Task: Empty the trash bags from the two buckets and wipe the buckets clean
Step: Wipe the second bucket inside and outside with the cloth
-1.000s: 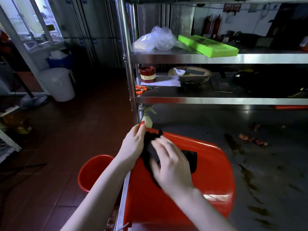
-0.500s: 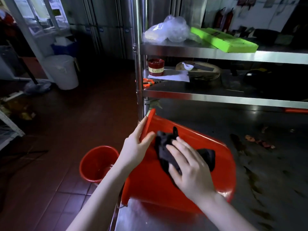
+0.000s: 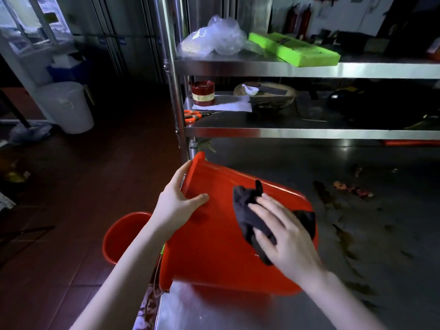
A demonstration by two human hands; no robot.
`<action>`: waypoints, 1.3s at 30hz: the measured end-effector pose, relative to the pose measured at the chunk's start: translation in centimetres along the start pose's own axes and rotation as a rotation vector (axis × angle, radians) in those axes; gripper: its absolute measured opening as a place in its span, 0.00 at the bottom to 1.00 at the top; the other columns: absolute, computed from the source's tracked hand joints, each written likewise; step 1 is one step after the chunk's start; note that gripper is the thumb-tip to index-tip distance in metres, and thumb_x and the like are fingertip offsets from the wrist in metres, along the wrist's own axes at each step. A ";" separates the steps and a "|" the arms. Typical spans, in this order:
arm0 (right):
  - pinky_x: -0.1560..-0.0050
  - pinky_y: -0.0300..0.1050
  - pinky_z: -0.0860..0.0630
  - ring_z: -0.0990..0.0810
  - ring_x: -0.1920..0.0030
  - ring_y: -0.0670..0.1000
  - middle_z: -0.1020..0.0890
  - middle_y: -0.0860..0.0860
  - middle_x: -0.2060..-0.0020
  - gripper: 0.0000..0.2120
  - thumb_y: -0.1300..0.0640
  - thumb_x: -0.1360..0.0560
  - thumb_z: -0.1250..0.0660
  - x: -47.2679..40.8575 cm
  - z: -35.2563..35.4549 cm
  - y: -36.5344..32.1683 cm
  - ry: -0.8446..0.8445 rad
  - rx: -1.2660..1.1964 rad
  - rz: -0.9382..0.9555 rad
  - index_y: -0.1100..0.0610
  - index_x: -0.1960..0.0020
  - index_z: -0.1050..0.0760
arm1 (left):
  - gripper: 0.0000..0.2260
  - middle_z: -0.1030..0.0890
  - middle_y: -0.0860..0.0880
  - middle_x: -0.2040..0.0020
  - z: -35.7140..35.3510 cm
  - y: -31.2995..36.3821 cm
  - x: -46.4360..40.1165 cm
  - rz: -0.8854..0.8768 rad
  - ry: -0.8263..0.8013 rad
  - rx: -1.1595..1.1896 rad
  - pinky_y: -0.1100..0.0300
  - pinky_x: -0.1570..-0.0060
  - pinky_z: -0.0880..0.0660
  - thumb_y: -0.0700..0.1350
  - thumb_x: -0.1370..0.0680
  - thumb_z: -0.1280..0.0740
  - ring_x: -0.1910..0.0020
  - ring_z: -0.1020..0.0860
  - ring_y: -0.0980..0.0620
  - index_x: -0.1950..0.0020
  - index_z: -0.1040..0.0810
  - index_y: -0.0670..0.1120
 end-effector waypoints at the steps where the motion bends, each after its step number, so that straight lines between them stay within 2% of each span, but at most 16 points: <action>1: 0.31 0.40 0.35 0.29 0.30 0.49 0.25 0.50 0.33 0.19 0.50 0.22 0.41 -0.3 0.5 1.7 0.014 0.008 -0.034 0.55 0.33 0.25 | 0.37 0.22 0.56 0.41 0.0 0.1 -0.2 -0.006 -0.003 0.007 0.63 0.52 0.20 0.43 0.28 0.24 0.49 0.20 0.62 0.25 0.38 0.61; 7: 0.54 0.46 0.31 0.23 0.45 0.60 0.19 0.55 0.45 0.11 0.52 0.21 0.40 -5.6 1.4 14.8 0.006 0.064 -0.688 0.52 0.42 0.23 | 0.37 0.20 0.55 0.43 -0.2 0.5 -1.1 0.011 0.018 0.037 0.61 0.56 0.20 0.42 0.29 0.24 0.50 0.19 0.59 0.26 0.36 0.61; 9: 0.51 0.46 0.28 0.22 0.44 0.58 0.20 0.53 0.44 0.12 0.52 0.22 0.40 -4.5 1.9 12.7 0.090 0.111 -0.571 0.53 0.41 0.23 | 0.36 0.20 0.54 0.42 -0.2 0.3 -1.3 0.026 0.025 0.026 0.62 0.57 0.21 0.43 0.29 0.24 0.50 0.19 0.58 0.27 0.35 0.62; 13: 0.32 0.45 0.32 0.29 0.30 0.52 0.24 0.52 0.34 0.19 0.52 0.21 0.40 3.3 1.6 4.9 0.158 0.057 -0.192 0.58 0.33 0.25 | 0.37 0.19 0.53 0.43 -0.4 0.3 -1.6 0.016 0.008 0.052 0.58 0.57 0.19 0.41 0.29 0.24 0.51 0.18 0.56 0.26 0.36 0.62; 16: 0.30 0.47 0.33 0.31 0.29 0.53 0.26 0.54 0.33 0.19 0.53 0.20 0.41 6.3 2.1 4.7 0.195 0.044 -0.109 0.59 0.32 0.26 | 0.38 0.19 0.55 0.44 -0.4 0.3 -0.8 -0.021 0.010 0.046 0.58 0.55 0.18 0.41 0.29 0.24 0.53 0.17 0.58 0.25 0.36 0.62; 20: 0.45 0.47 0.26 0.21 0.43 0.59 0.19 0.57 0.43 0.15 0.51 0.21 0.40 2.1 4.6 12.4 0.292 0.024 -0.577 0.56 0.40 0.22 | 0.40 0.19 0.60 0.46 -0.3 -0.2 2.3 -0.082 0.051 0.058 0.67 0.57 0.20 0.39 0.29 0.24 0.52 0.18 0.63 0.26 0.37 0.64; 23: 0.51 0.48 0.27 0.23 0.48 0.61 0.19 0.59 0.45 0.13 0.49 0.21 0.42 -2.7 2.8 17.0 -0.089 0.073 -0.937 0.51 0.44 0.22 | 0.42 0.18 0.59 0.46 -0.4 -1.0 5.1 -0.096 0.053 0.100 0.63 0.56 0.19 0.37 0.29 0.24 0.53 0.16 0.59 0.26 0.38 0.66; 26: 0.49 0.48 0.25 0.22 0.48 0.60 0.19 0.56 0.45 0.13 0.47 0.23 0.43 -7.9 -0.8 13.5 -0.286 0.101 -0.795 0.47 0.46 0.21 | 0.41 0.16 0.60 0.50 -0.2 -1.7 7.4 -0.092 0.066 0.132 0.61 0.57 0.18 0.38 0.29 0.24 0.55 0.16 0.58 0.26 0.39 0.68; 28: 0.46 0.49 0.24 0.22 0.44 0.60 0.18 0.54 0.44 0.12 0.47 0.23 0.41 -10.7 -3.3 8.0 -0.280 -0.003 -0.611 0.45 0.44 0.22 | 0.36 0.19 0.67 0.47 0.1 -1.7 8.8 -0.087 0.070 0.132 0.64 0.54 0.20 0.43 0.27 0.26 0.51 0.17 0.61 0.27 0.39 0.68; 31: 0.46 0.47 0.26 0.22 0.43 0.56 0.19 0.51 0.44 0.12 0.50 0.23 0.38 -11.7 -4.1 -1.1 -0.142 -0.089 -0.290 0.49 0.42 0.23 | 0.28 0.21 0.65 0.43 0.0 -0.9 7.5 -0.013 -0.026 0.176 0.70 0.54 0.23 0.59 0.27 0.32 0.47 0.20 0.65 0.28 0.35 0.65; 32: 0.44 0.47 0.26 0.22 0.43 0.55 0.19 0.50 0.44 0.13 0.51 0.23 0.38 -10.9 -3.8 -3.3 -0.069 -0.084 -0.199 0.51 0.41 0.22 | 0.31 0.20 0.62 0.44 0.1 -0.8 6.1 0.016 -0.041 0.229 0.73 0.56 0.24 0.65 0.32 0.30 0.50 0.19 0.67 0.31 0.29 0.58; 33: 0.41 0.46 0.26 0.22 0.41 0.53 0.19 0.50 0.43 0.15 0.52 0.24 0.38 -9.7 -3.3 -5.0 0.002 -0.080 -0.132 0.53 0.40 0.22 | 0.38 0.17 0.56 0.49 0.3 -0.7 4.5 0.035 -0.056 0.338 0.74 0.60 0.25 0.71 0.42 0.26 0.56 0.19 0.68 0.39 0.22 0.50; 34: 0.39 0.46 0.26 0.23 0.40 0.52 0.19 0.50 0.42 0.16 0.52 0.24 0.38 -8.4 -2.8 -6.0 0.061 -0.088 -0.083 0.54 0.39 0.22 | 0.37 0.15 0.52 0.59 0.2 -0.3 3.3 0.087 -0.085 0.517 0.72 0.65 0.24 0.70 0.50 0.22 0.64 0.18 0.66 0.51 0.18 0.47; 36: 0.34 0.46 0.28 0.24 0.36 0.51 0.20 0.50 0.41 0.19 0.52 0.25 0.38 -6.0 -2.5 -7.5 0.092 -0.097 0.011 0.55 0.37 0.22 | 0.23 0.16 0.48 0.67 -0.9 1.3 2.2 0.201 -0.166 0.750 0.65 0.68 0.21 0.65 0.35 0.27 0.70 0.18 0.58 0.58 0.19 0.45; 37: 0.33 0.45 0.29 0.25 0.35 0.51 0.20 0.51 0.40 0.19 0.52 0.26 0.38 -5.1 -2.7 -8.1 0.081 -0.093 0.062 0.56 0.36 0.23 | 0.20 0.16 0.47 0.67 -1.4 2.2 2.1 0.252 -0.205 0.711 0.63 0.69 0.22 0.62 0.25 0.35 0.70 0.18 0.55 0.61 0.18 0.45; 39: 0.30 0.46 0.32 0.27 0.32 0.51 0.22 0.51 0.38 0.20 0.54 0.26 0.36 -3.6 -2.6 -9.3 0.065 -0.085 0.157 0.56 0.35 0.24 | 0.25 0.18 0.45 0.64 -2.1 1.5 1.3 0.325 -0.289 0.526 0.61 0.64 0.23 0.61 0.21 0.40 0.70 0.20 0.51 0.64 0.16 0.45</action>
Point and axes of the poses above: each hand's wrist, its own x-axis away from the middle knuckle, its own z-axis out of the back of the hand, y = z × x, the point moved 9 cm from there along -x, towards the middle knuckle
